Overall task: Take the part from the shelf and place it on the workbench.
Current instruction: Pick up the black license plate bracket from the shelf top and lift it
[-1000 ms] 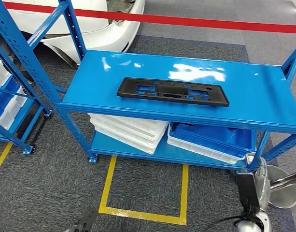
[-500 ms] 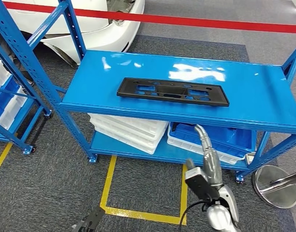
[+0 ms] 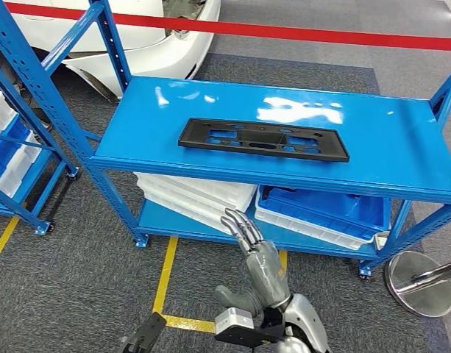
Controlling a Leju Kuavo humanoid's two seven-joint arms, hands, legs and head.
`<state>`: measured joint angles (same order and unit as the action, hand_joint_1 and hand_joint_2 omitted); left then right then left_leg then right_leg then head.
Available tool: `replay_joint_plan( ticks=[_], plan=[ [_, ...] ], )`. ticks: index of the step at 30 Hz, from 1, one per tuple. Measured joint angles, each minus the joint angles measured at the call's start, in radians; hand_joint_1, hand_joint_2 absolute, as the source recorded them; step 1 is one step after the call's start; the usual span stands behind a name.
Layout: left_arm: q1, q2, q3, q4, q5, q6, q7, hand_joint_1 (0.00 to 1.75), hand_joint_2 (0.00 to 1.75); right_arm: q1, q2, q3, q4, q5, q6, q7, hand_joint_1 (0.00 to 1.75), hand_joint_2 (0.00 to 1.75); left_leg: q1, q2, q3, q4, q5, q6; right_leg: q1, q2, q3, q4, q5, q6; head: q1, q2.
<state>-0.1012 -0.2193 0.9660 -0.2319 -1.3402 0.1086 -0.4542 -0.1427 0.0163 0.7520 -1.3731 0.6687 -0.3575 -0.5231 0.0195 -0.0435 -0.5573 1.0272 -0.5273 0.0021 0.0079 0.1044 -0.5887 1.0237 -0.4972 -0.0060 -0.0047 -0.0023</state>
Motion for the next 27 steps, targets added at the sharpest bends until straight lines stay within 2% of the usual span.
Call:
replay_joint_plan(
  ticks=[17,23,25,27],
  plan=[
    [0.005,0.0,0.018,0.001,0.008,-0.019,-0.011,0.0,0.0,0.066,-0.021,0.0,-0.039,-0.017,-0.092,0.039,0.0,0.0,0.0,0.0,0.0,0.0,0.0,0.0,0.0,0.0,0.0,0.0,0.0,0.0,0.0,0.0],
    [0.009,0.001,0.022,0.001,0.02,-0.022,-0.019,0.0,0.0,0.1,-0.021,-0.035,-0.074,-0.057,-0.094,0.038,0.0,0.0,-0.002,0.002,0.002,-0.002,0.003,0.008,-0.005,0.005,0.0,-0.005,0.003,0.008,-0.001,0.0],
    [0.009,0.0,0.023,0.002,0.02,-0.022,-0.02,0.0,0.0,0.106,-0.022,-0.042,-0.085,-0.059,-0.094,0.037,0.0,0.0,0.005,0.011,0.012,-0.018,0.01,0.016,-0.001,-0.018,-0.008,0.015,-0.013,0.016,0.001,0.0],
    [0.011,0.0,0.023,0.003,0.02,-0.022,-0.02,0.0,0.0,0.109,-0.022,-0.047,-0.092,-0.066,-0.09,0.036,0.0,0.0,0.011,0.023,0.02,-0.027,0.012,0.02,-0.004,-0.065,-0.053,0.109,-0.062,0.028,0.004,0.0]
  ],
)
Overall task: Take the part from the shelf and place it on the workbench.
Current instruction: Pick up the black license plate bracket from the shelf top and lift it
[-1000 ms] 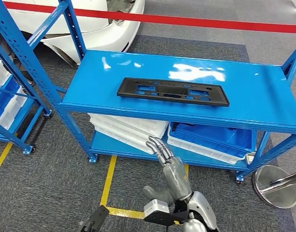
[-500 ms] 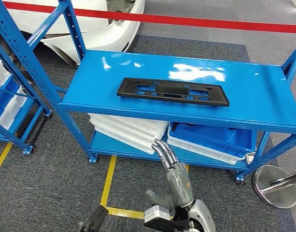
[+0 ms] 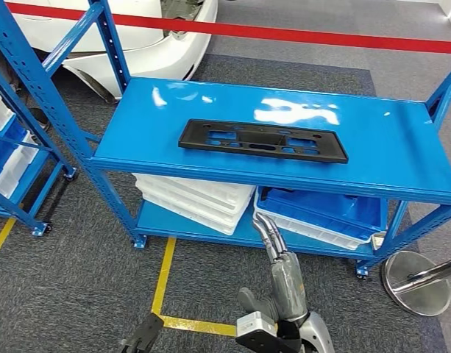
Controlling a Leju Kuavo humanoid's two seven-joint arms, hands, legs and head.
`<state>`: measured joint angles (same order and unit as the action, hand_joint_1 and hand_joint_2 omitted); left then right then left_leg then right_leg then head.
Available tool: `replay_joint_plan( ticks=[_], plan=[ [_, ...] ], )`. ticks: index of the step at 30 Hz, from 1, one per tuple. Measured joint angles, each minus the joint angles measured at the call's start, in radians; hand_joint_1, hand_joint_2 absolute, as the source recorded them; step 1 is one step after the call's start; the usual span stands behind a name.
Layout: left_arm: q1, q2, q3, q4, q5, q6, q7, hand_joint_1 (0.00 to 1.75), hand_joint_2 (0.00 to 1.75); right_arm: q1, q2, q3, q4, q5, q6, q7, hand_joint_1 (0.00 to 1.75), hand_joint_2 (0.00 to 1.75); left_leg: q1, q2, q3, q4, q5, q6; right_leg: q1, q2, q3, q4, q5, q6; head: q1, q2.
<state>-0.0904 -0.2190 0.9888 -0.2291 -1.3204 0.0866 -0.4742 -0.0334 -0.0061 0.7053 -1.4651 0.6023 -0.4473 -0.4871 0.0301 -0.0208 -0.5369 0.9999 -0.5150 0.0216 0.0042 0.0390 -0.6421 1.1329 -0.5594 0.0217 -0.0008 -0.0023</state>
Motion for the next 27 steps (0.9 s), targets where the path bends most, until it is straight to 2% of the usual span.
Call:
replay_joint_plan(
  ticks=[2,3,4,6,7,8,9,11,13,14,15,17,18,19,20,22,23,24,27],
  plan=[
    [0.005,0.0,0.0,0.001,0.0,-0.001,0.0,0.0,0.0,0.004,0.0,-0.006,-0.003,-0.009,0.007,-0.002,0.0,0.0,0.002,0.011,0.003,0.0,-0.003,-0.004,-0.012,-0.025,-0.071,0.129,-0.045,0.012,0.001,0.0],
    [0.007,0.0,0.0,0.002,-0.001,-0.002,0.001,0.0,0.0,0.007,-0.001,-0.01,-0.005,-0.012,0.009,-0.003,0.0,0.0,0.005,0.014,0.005,0.0,-0.006,-0.008,-0.018,-0.029,-0.092,0.16,-0.044,0.018,0.0,0.0],
    [0.008,0.0,0.0,0.002,-0.002,-0.002,0.001,0.0,0.0,0.01,-0.001,-0.014,-0.007,-0.013,0.011,-0.005,0.0,0.0,0.009,0.016,0.009,0.001,-0.011,-0.013,-0.024,-0.032,-0.092,0.151,-0.023,0.024,0.0,0.0],
    [0.009,0.0,0.001,0.002,-0.005,-0.004,0.001,0.0,0.0,0.015,-0.002,-0.02,-0.013,-0.014,0.015,-0.009,0.0,0.0,0.018,0.017,0.024,0.001,-0.023,-0.029,-0.033,-0.038,-0.038,0.03,0.056,0.037,0.0,0.0],
    [0.008,0.001,0.0,0.002,-0.006,-0.005,0.001,0.0,0.0,0.015,-0.002,-0.021,-0.015,-0.015,0.017,-0.012,0.0,0.0,0.02,0.017,0.03,0.001,-0.029,-0.037,-0.033,-0.041,-0.007,-0.033,0.083,0.041,0.002,0.0],
    [0.007,0.001,0.0,0.002,-0.006,-0.006,0.002,0.0,0.0,0.015,-0.002,-0.022,-0.018,-0.015,0.018,-0.014,0.0,0.0,0.019,0.017,0.034,0.001,-0.034,-0.044,-0.032,-0.043,0.014,-0.078,0.094,0.038,0.004,0.0],
    [0.008,0.002,0.0,0.002,-0.006,-0.008,0.002,0.0,0.0,0.016,-0.002,-0.023,-0.02,-0.015,0.019,-0.016,0.0,0.0,0.018,0.017,0.036,-0.001,-0.038,-0.051,-0.031,-0.044,0.022,-0.097,0.091,0.032,0.004,0.0],
    [0.008,0.002,0.0,0.002,-0.007,-0.01,0.003,0.0,0.0,0.017,-0.003,-0.025,-0.022,-0.013,0.02,-0.017,0.0,0.0,0.017,0.019,0.041,-0.009,-0.042,-0.064,-0.027,-0.04,0.021,-0.098,0.077,0.009,0.003,0.0],
    [0.007,0.002,0.0,0.003,-0.008,-0.01,0.004,0.0,0.0,0.016,-0.003,-0.029,-0.025,-0.009,0.021,-0.018,0.0,0.0,0.02,0.021,0.042,0.003,-0.056,-0.071,-0.026,-0.038,0.029,-0.1,0.07,-0.008,0.0,0.0],
    [0.005,0.002,0.0,0.003,-0.009,-0.01,0.004,0.0,0.0,0.015,-0.003,-0.03,-0.026,-0.008,0.022,-0.018,0.0,0.0,0.019,0.021,0.026,0.039,-0.074,-0.071,-0.026,-0.037,0.035,-0.102,0.067,-0.017,-0.001,0.0],
    [0.005,0.002,0.0,0.003,-0.011,-0.01,0.005,0.0,0.0,0.014,-0.003,-0.031,-0.028,-0.007,0.022,-0.018,0.0,0.0,0.017,0.021,-0.006,0.101,-0.099,-0.068,-0.024,-0.038,0.041,-0.103,0.062,-0.025,-0.003,0.0],
    [0.007,0.002,0.0,0.003,-0.014,-0.011,0.006,0.0,0.0,0.013,-0.003,-0.031,-0.028,-0.006,0.022,-0.018,0.0,0.0,0.008,0.021,-0.095,0.25,-0.142,-0.059,-0.016,-0.036,0.053,-0.104,0.051,-0.037,-0.004,0.0],
    [0.01,0.002,0.0,0.003,-0.015,-0.011,0.007,0.0,0.0,0.014,-0.003,-0.031,-0.028,-0.006,0.022,-0.018,0.0,0.0,0.003,0.021,-0.13,0.296,-0.141,-0.053,-0.011,-0.032,0.06,-0.104,0.045,-0.041,-0.004,0.0],
    [0.011,0.003,0.0,0.004,-0.016,-0.011,0.008,0.0,0.0,0.015,-0.003,-0.032,-0.028,-0.006,0.022,-0.018,0.0,0.0,-0.002,0.021,-0.148,0.302,-0.117,-0.046,-0.007,-0.028,0.069,-0.104,0.038,-0.043,-0.004,0.0],
    [0.012,0.003,0.0,0.004,-0.016,-0.01,0.009,0.0,0.0,0.015,-0.003,-0.032,-0.028,-0.005,0.022,-0.018,0.0,0.0,-0.007,0.021,-0.148,0.271,-0.076,-0.037,-0.004,-0.024,0.081,-0.103,0.03,-0.043,-0.004,0.0],
    [0.011,0.005,0.0,0.005,-0.016,-0.009,0.012,0.0,0.0,0.015,-0.004,-0.033,-0.028,-0.003,0.025,-0.018,0.0,0.0,-0.018,0.02,-0.119,0.164,0.012,-0.017,0.002,-0.019,0.106,-0.104,0.012,-0.041,-0.003,0.0],
    [0.011,0.005,0.0,0.006,-0.016,-0.008,0.012,0.0,0.0,0.015,-0.004,-0.034,-0.028,-0.003,0.028,-0.017,0.0,0.0,-0.023,0.018,-0.105,0.122,0.035,-0.01,0.004,-0.017,0.114,-0.103,0.005,-0.037,-0.002,0.0],
    [0.011,0.005,0.0,0.007,-0.016,-0.007,0.014,0.0,0.0,0.015,-0.004,-0.035,-0.028,-0.003,0.031,-0.017,0.0,0.0,-0.027,0.017,-0.095,0.096,0.041,-0.006,0.004,-0.016,0.117,-0.103,-0.001,-0.033,-0.001,0.0],
    [0.01,0.006,0.0,0.008,-0.017,-0.004,0.016,0.0,0.0,0.014,-0.004,-0.038,-0.028,-0.004,0.039,-0.016,0.0,0.0,-0.028,0.017,-0.081,0.064,0.022,0.002,0.001,-0.017,0.114,-0.108,-0.007,-0.018,-0.002,0.0]
  ],
)
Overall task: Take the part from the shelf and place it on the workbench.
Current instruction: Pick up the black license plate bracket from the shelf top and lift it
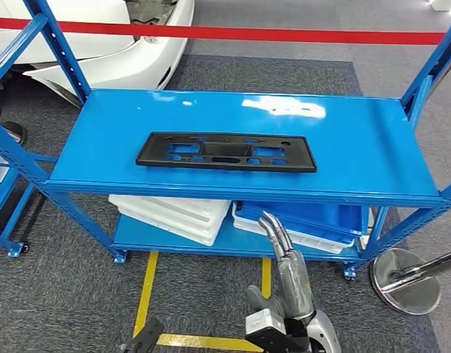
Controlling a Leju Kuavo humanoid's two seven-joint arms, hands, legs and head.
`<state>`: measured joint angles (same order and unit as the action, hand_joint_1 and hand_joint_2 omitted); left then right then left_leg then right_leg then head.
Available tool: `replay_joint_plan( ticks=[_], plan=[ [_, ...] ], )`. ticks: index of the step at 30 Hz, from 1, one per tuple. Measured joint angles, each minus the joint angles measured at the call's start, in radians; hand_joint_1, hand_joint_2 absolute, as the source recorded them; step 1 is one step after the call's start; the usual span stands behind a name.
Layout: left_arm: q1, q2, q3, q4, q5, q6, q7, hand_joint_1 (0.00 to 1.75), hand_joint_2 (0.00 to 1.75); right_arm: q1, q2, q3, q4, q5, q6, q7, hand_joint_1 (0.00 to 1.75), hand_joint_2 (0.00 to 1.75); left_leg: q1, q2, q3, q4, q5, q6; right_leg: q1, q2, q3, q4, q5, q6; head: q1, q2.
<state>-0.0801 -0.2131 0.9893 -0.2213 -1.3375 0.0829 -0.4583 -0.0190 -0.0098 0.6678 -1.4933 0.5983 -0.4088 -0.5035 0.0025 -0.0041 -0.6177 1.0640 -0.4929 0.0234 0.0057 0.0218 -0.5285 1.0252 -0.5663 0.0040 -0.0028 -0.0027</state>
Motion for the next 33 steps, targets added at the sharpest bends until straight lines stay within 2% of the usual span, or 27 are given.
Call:
replay_joint_plan(
  ticks=[1,2,3,5,6,7,8,10,11,12,14,16,17,18,20,21,22,23,24,26,27,28,31,33],
  plan=[
    [-0.001,0.0,0.0,0.0,0.0,0.001,0.0,0.0,0.0,-0.001,0.0,-0.001,0.0,0.001,0.001,0.0,0.0,0.0,0.004,0.0,0.009,-0.013,-0.004,0.003,0.001,-0.002,-0.002,0.006,-0.006,0.005,0.002,0.0],
    [-0.002,0.0,0.0,0.0,0.0,0.002,0.0,0.0,0.0,-0.004,0.0,-0.002,-0.001,0.002,0.001,0.0,0.0,0.44,0.009,0.0,0.019,-0.026,-0.006,0.005,0.001,-0.004,-0.014,0.031,-0.019,0.011,0.004,0.0],
    [-0.002,-0.001,0.0,0.0,-0.001,0.003,0.0,0.0,0.0,-0.006,0.0,-0.003,0.0,0.003,0.002,0.001,0.0,0.87,0.013,0.0,0.029,-0.036,-0.009,0.006,0.0,-0.006,-0.038,0.077,-0.039,0.018,0.006,0.0],
    [-0.003,-0.001,0.0,0.001,-0.001,0.003,0.001,0.0,0.0,-0.008,-0.001,-0.004,0.003,0.004,0.002,0.001,0.0,1.75,0.016,0.001,0.041,-0.041,-0.015,0.007,-0.007,-0.009,-0.118,0.207,-0.076,0.03,0.008,0.0],
    [-0.002,-0.001,0.0,0.001,-0.001,0.003,0.002,0.0,0.0,-0.007,-0.002,-0.006,0.005,0.004,0.002,0.001,0.0,1.75,0.016,0.0,0.047,-0.041,-0.02,0.007,-0.011,-0.01,-0.155,0.255,-0.079,0.035,0.008,0.0],
    [-0.001,-0.001,0.0,0.002,-0.001,0.003,0.002,0.0,0.0,-0.007,-0.003,-0.007,0.007,0.005,0.002,0.002,0.0,1.75,0.017,0.0,0.055,-0.041,-0.026,0.006,-0.014,-0.011,-0.175,0.27,-0.063,0.038,0.009,0.0],
    [-0.001,-0.001,0.0,0.002,-0.001,0.004,0.003,0.0,0.0,-0.007,-0.004,-0.009,0.008,0.006,0.002,0.002,0.0,1.75,0.018,0.0,0.065,-0.041,-0.033,0.004,-0.016,-0.013,-0.175,0.244,-0.026,0.039,0.009,0.0],
    [-0.001,-0.001,0.0,0.002,-0.002,0.004,0.004,0.0,0.0,-0.009,-0.005,-0.011,0.009,0.009,0.003,0.002,0.0,1.75,0.018,-0.001,0.088,-0.042,-0.05,-0.004,-0.016,-0.016,-0.135,0.122,0.064,0.035,0.009,0.0],
    [-0.001,-0.001,0.0,0.002,-0.002,0.003,0.004,0.0,0.0,-0.01,-0.005,-0.011,0.009,0.01,0.003,0.003,0.0,1.75,0.018,-0.001,0.097,-0.042,-0.057,-0.009,-0.013,-0.018,-0.114,0.069,0.093,0.03,0.008,0.0],
    [-0.002,-0.001,0.0,0.002,-0.002,0.003,0.004,0.0,0.0,-0.011,-0.006,-0.011,0.01,0.012,0.004,0.003,0.0,1.75,0.017,-0.001,0.102,-0.043,-0.061,-0.014,-0.01,-0.018,-0.101,0.037,0.102,0.023,0.008,0.0],
    [-0.005,-0.002,0.0,0.002,-0.002,0.003,0.005,0.0,0.0,-0.011,-0.007,-0.013,0.01,0.014,0.006,0.007,0.0,1.75,0.016,0.002,0.102,-0.045,-0.066,-0.023,-0.005,-0.017,-0.095,0.021,0.092,0.009,0.008,0.0],
    [-0.006,-0.002,-0.001,0.003,-0.004,0.003,0.006,0.0,0.0,-0.012,-0.008,-0.015,0.009,0.016,0.007,0.011,0.0,1.75,0.016,0.004,0.101,-0.041,-0.077,-0.031,-0.01,-0.017,-0.087,0.007,0.084,-0.003,0.007,0.0],
    [-0.007,-0.002,-0.001,0.003,-0.004,0.003,0.006,0.0,0.0,-0.012,-0.008,-0.016,0.009,0.016,0.007,0.012,0.0,1.75,0.016,0.004,0.093,-0.021,-0.091,-0.033,-0.013,-0.018,-0.082,0.001,0.084,-0.007,0.006,0.0],
    [-0.007,-0.002,-0.001,0.003,-0.004,0.003,0.006,0.0,0.0,-0.013,-0.008,-0.016,0.009,0.017,0.007,0.013,0.0,1.75,0.016,0.004,0.074,0.02,-0.112,-0.036,-0.016,-0.019,-0.076,-0.005,0.083,-0.012,0.005,0.0],
    [-0.006,-0.002,-0.001,0.003,-0.004,0.003,0.006,0.0,0.0,-0.015,-0.008,-0.017,0.01,0.018,0.008,0.015,0.0,1.75,0.016,0.004,0.002,0.152,-0.161,-0.039,-0.014,-0.019,-0.07,-0.007,0.078,-0.017,0.003,0.0],
    [-0.005,-0.002,-0.001,0.003,-0.004,0.003,0.006,0.0,0.0,-0.015,-0.008,-0.018,0.011,0.02,0.009,0.016,0.0,1.75,0.016,0.004,-0.035,0.209,-0.174,-0.041,-0.014,-0.018,-0.067,-0.007,0.075,-0.019,0.003,0.0],
    [-0.004,-0.002,-0.001,0.003,-0.005,0.003,0.006,0.0,0.0,-0.014,-0.009,-0.019,0.012,0.021,0.01,0.018,0.0,1.75,0.017,0.004,-0.059,0.237,-0.167,-0.042,-0.014,-0.017,-0.063,-0.007,0.072,-0.019,0.003,0.0],
    [-0.004,-0.002,-0.001,0.003,-0.005,0.002,0.007,0.0,0.0,-0.014,-0.009,-0.02,0.013,0.022,0.01,0.019,0.0,1.75,0.017,0.004,-0.065,0.226,-0.14,-0.042,-0.014,-0.015,-0.057,-0.006,0.068,-0.017,0.003,0.0],
    [-0.004,-0.002,-0.001,0.003,-0.005,0.002,0.007,0.0,0.0,-0.015,-0.01,-0.022,0.014,0.024,0.01,0.02,0.0,1.75,0.018,0.004,-0.052,0.177,-0.096,-0.041,-0.015,-0.013,-0.049,-0.006,0.063,-0.015,0.003,0.0],
    [-0.005,-0.002,-0.001,0.003,-0.007,0.002,0.009,0.0,0.0,-0.017,-0.01,-0.027,0.016,0.028,0.011,0.022,0.0,1.75,0.019,0.003,-0.008,0.055,-0.021,-0.038,-0.014,-0.01,-0.036,-0.004,0.052,-0.005,0.004,0.0],
    [-0.006,-0.002,-0.002,0.004,-0.01,0.001,0.01,0.0,0.0,-0.019,-0.011,-0.031,0.017,0.032,0.012,0.023,0.0,1.75,0.018,0.003,0.008,0.013,-0.006,-0.035,-0.012,-0.009,-0.034,-0.002,0.048,0.001,0.004,0.0],
    [-0.006,-0.002,-0.002,0.005,-0.012,0.001,0.012,0.0,0.0,-0.022,-0.013,-0.033,0.018,0.035,0.014,0.026,0.0,1.75,0.016,0.002,0.014,-0.005,-0.006,-0.032,-0.01,-0.008,-0.036,-0.001,0.046,0.006,0.005,0.0],
    [-0.006,-0.002,-0.004,0.005,-0.019,0.0,0.017,0.0,0.0,-0.03,-0.017,-0.041,0.018,0.047,0.02,0.033,0.0,1.75,0.016,0.0,0.016,-0.015,-0.013,-0.018,-0.011,-0.008,-0.038,0.001,0.042,0.019,0.005,0.0],
    [-0.009,-0.002,-0.005,0.005,-0.021,-0.002,0.018,0.0,0.0,-0.038,-0.022,-0.049,0.018,0.054,0.022,0.035,0.0,1.75,0.02,0.0,0.022,-0.019,-0.014,-0.008,-0.013,-0.011,-0.06,0.056,0.009,0.029,0.006,0.0]
  ],
)
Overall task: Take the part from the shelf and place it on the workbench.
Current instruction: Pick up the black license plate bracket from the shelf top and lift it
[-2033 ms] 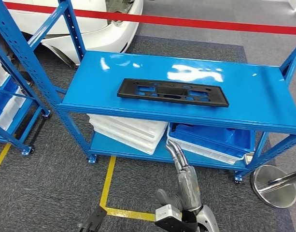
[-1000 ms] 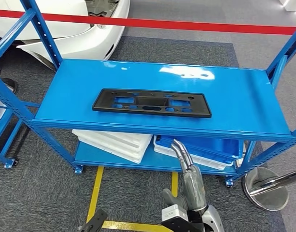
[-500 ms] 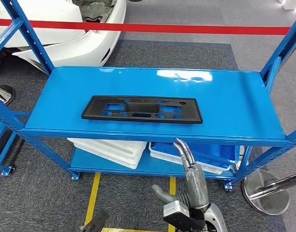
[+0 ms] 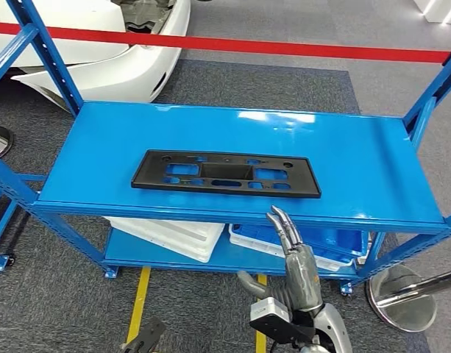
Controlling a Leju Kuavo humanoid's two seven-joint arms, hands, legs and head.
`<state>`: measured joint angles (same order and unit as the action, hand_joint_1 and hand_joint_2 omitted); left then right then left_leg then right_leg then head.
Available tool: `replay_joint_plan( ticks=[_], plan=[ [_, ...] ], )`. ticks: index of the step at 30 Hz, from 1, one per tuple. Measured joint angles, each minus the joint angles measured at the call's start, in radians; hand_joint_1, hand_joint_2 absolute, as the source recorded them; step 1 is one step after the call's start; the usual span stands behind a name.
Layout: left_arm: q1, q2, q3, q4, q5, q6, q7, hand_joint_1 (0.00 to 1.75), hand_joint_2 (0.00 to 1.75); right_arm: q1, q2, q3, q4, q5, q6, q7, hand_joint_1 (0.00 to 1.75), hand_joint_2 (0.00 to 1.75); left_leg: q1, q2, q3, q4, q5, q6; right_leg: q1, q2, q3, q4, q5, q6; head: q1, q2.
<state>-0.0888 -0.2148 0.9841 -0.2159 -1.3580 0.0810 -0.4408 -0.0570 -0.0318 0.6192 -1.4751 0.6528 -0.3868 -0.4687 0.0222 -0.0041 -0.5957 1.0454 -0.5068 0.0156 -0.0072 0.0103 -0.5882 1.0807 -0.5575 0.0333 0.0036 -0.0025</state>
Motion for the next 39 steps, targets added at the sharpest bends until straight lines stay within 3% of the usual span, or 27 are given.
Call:
replay_joint_plan(
  ticks=[2,3,4,5,6,8,9,12,15,18,19,20,21,22,24,25,28,30,33,34,35,36,39],
  plan=[
    [-0.003,0.0,-0.001,0.0,-0.001,-0.003,0.0,0.0,0.0,-0.006,-0.005,-0.007,0.001,0.007,0.002,0.001,0.0,1.75,0.0,0.0,0.004,0.0,-0.004,0.007,-0.001,-0.004,-0.066,0.13,-0.056,0.007,0.001,0.0],
    [-0.004,0.0,-0.001,0.0,-0.001,-0.003,0.0,0.0,0.0,-0.008,-0.008,-0.009,0.002,0.01,0.003,0.002,0.0,1.75,-0.002,0.0,0.005,0.0,-0.005,0.009,-0.002,-0.005,-0.103,0.193,-0.075,0.008,0.001,0.0],
    [-0.004,0.0,-0.001,0.0,-0.001,-0.004,0.0,0.0,0.0,-0.008,-0.01,-0.011,0.003,0.013,0.004,0.002,0.0,1.75,-0.003,0.0,0.007,0.0,-0.007,0.011,-0.001,-0.005,-0.128,0.229,-0.076,0.008,0.001,0.0],
    [-0.003,0.0,-0.001,0.0,-0.001,-0.004,0.001,0.0,0.0,-0.009,-0.012,-0.012,0.005,0.016,0.006,0.003,0.0,1.75,-0.005,-0.001,0.011,0.0,-0.01,0.012,-0.001,-0.005,-0.133,0.224,-0.055,0.005,0.001,0.0],
    [-0.003,0.0,-0.001,0.0,-0.002,-0.005,0.001,0.0,0.0,-0.011,-0.014,-0.013,0.006,0.019,0.007,0.004,0.0,1.75,-0.007,-0.003,0.017,0.0,-0.014,0.012,0.0,-0.005,-0.119,0.179,-0.017,0.0,0.001,0.0],
    [-0.004,-0.001,-0.003,0.0,-0.002,-0.006,0.001,0.0,0.0,-0.016,-0.017,-0.016,0.008,0.023,0.009,0.006,0.0,1.75,-0.011,-0.004,0.031,-0.002,-0.024,0.01,0.007,-0.005,-0.063,0.044,0.059,-0.019,0.0,0.0],
    [-0.005,-0.001,-0.004,0.0,-0.002,-0.006,0.001,0.0,0.0,-0.018,-0.018,-0.017,0.008,0.024,0.01,0.007,0.0,1.75,-0.011,-0.004,0.035,-0.003,-0.027,0.007,0.011,-0.006,-0.042,-0.004,0.078,-0.028,-0.001,0.0],
    [-0.006,-0.003,-0.006,0.001,-0.002,-0.007,0.003,0.0,0.0,-0.023,-0.022,-0.021,0.01,0.026,0.011,0.009,0.0,1.75,-0.008,-0.003,0.038,-0.01,-0.03,-0.008,0.019,-0.006,-0.026,-0.042,0.078,-0.043,-0.003,0.0],
    [-0.009,-0.004,-0.008,0.001,-0.003,-0.008,0.003,0.0,0.0,-0.029,-0.023,-0.026,0.01,0.036,0.012,0.013,0.0,1.75,-0.011,0.0,0.029,0.02,-0.058,-0.02,0.009,-0.009,-0.004,-0.077,0.079,-0.048,-0.006,0.0],
    [-0.01,-0.003,-0.009,0.001,-0.005,-0.009,0.004,0.0,0.0,-0.038,-0.026,-0.03,0.013,0.048,0.012,0.02,0.0,1.75,-0.008,0.0,-0.066,0.197,-0.13,-0.031,0.005,-0.009,0.007,-0.085,0.076,-0.051,-0.01,0.0],
    [-0.01,-0.003,-0.009,0.001,-0.007,-0.01,0.004,0.0,0.0,-0.039,-0.029,-0.032,0.015,0.052,0.013,0.02,0.0,1.75,-0.007,0.0,-0.094,0.241,-0.137,-0.034,0.005,-0.008,0.009,-0.084,0.074,-0.051,-0.011,0.0],
    [-0.009,-0.003,-0.01,0.001,-0.01,-0.011,0.005,0.0,0.0,-0.041,-0.031,-0.035,0.017,0.055,0.013,0.02,0.0,1.75,-0.005,0.0,-0.105,0.248,-0.123,-0.035,0.004,-0.007,0.012,-0.084,0.07,-0.05,-0.011,0.0],
    [-0.009,-0.002,-0.01,0.001,-0.012,-0.012,0.005,0.0,0.0,-0.043,-0.034,-0.037,0.018,0.058,0.013,0.021,0.0,1.75,-0.004,0.0,-0.097,0.215,-0.089,-0.037,0.004,-0.006,0.018,-0.083,0.066,-0.047,-0.011,0.0],
    [-0.009,-0.002,-0.01,0.001,-0.014,-0.012,0.006,0.0,0.0,-0.045,-0.036,-0.039,0.018,0.059,0.014,0.021,0.0,1.75,-0.001,0.0,-0.073,0.152,-0.043,-0.037,0.003,-0.005,0.024,-0.08,0.06,-0.044,-0.011,0.0],
    [-0.011,-0.002,-0.01,0.002,-0.015,-0.012,0.006,0.0,0.0,-0.049,-0.039,-0.043,0.018,0.06,0.015,0.022,0.0,1.75,-0.001,0.0,-0.024,0.04,0.009,-0.034,0.005,-0.004,0.032,-0.072,0.047,-0.033,-0.011,0.0],
    [-0.012,-0.002,-0.011,0.002,-0.015,-0.013,0.007,0.0,0.0,-0.052,-0.04,-0.045,0.018,0.061,0.015,0.023,0.0,1.75,-0.003,0.0,-0.012,0.012,0.015,-0.03,0.006,-0.004,0.032,-0.068,0.043,-0.027,-0.011,0.0],
    [-0.011,-0.002,-0.013,0.002,-0.014,-0.013,0.008,0.0,0.0,-0.058,-0.044,-0.051,0.019,0.064,0.016,0.025,0.0,1.75,-0.006,-0.002,-0.007,0.0,0.008,-0.012,0.005,-0.005,0.031,-0.065,0.037,-0.017,-0.011,0.0],
    [-0.011,-0.002,-0.015,0.002,-0.015,-0.013,0.008,0.0,0.0,-0.062,-0.048,-0.053,0.018,0.069,0.017,0.028,0.0,1.75,-0.003,-0.001,-0.003,-0.002,0.007,-0.001,0.003,-0.006,0.018,-0.031,0.014,-0.009,-0.011,0.0],
    [-0.014,-0.001,-0.021,0.002,-0.015,-0.014,0.009,0.0,0.0,-0.069,-0.056,-0.056,0.019,0.081,0.021,0.034,0.0,1.75,-0.002,-0.001,0.002,-0.003,0.002,0.009,0.0,-0.007,-0.074,0.152,-0.065,0.002,-0.01,0.0],
    [-0.013,-0.001,-0.022,0.002,-0.015,-0.014,0.01,0.0,0.0,-0.071,-0.06,-0.056,0.019,0.086,0.025,0.036,0.0,1.75,-0.003,-0.001,0.003,-0.003,0.0,0.01,0.0,-0.007,-0.108,0.208,-0.078,0.003,-0.01,0.0],
    [-0.013,-0.001,-0.023,0.002,-0.015,-0.014,0.012,0.0,0.0,-0.075,-0.063,-0.057,0.021,0.091,0.03,0.037,0.0,1.75,-0.004,-0.002,0.005,-0.003,-0.002,0.011,-0.001,-0.007,-0.127,0.23,-0.071,0.002,-0.01,0.0],
    [-0.013,-0.001,-0.024,0.002,-0.015,-0.015,0.014,0.0,0.0,-0.08,-0.066,-0.058,0.022,0.095,0.035,0.038,0.0,1.75,-0.005,-0.003,0.009,-0.003,-0.005,0.011,0.0,-0.007,-0.126,0.211,-0.043,-0.001,-0.01,0.0],
    [-0.015,-0.002,-0.025,0.002,-0.015,-0.016,0.017,0.0,0.0,-0.1,-0.074,-0.06,0.026,0.107,0.05,0.038,0.0,1.75,-0.007,-0.006,0.027,-0.005,-0.017,0.007,0.006,-0.006,-0.053,0.024,0.07,-0.02,-0.011,0.0]
  ],
)
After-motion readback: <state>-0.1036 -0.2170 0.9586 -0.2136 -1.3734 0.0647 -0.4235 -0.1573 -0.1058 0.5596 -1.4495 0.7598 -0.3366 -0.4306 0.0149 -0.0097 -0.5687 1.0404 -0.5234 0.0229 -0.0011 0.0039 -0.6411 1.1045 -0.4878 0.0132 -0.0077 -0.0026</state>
